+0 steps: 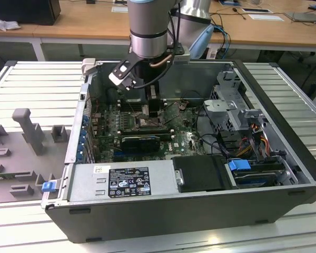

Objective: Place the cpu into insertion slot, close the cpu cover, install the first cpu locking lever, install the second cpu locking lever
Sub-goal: 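Place the cpu into insertion slot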

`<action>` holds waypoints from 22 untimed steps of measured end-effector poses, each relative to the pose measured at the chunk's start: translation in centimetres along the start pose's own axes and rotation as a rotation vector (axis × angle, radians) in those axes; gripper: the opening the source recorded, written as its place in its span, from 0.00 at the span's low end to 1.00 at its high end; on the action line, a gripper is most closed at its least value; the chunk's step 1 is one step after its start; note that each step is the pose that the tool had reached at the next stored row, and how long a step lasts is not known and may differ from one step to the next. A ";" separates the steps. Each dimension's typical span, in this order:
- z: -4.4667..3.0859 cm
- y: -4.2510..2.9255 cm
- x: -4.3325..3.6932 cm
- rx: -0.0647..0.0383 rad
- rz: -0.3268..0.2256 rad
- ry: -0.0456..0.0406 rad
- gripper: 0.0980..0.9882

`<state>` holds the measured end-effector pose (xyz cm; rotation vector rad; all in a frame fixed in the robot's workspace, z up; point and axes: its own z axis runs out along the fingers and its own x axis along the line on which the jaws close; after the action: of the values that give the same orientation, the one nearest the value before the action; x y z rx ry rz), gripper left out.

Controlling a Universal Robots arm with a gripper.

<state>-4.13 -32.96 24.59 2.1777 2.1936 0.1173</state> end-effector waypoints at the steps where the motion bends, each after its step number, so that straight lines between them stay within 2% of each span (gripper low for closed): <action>1: 0.40 -0.11 0.04 0.000 0.000 -0.0001 0.48; 2: 0.73 -0.21 0.07 0.000 0.000 -0.0001 0.48; 3: 1.22 -0.68 0.07 0.000 0.001 -0.0001 0.48; 6: 2.04 -0.76 0.29 0.000 0.013 -0.0013 0.48; 11: 2.95 -0.83 0.49 0.000 0.039 -0.0036 0.48; 22: 3.96 -0.91 0.94 0.001 0.036 -0.0033 0.48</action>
<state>-4.69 -31.94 20.58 2.2170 2.1537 0.1137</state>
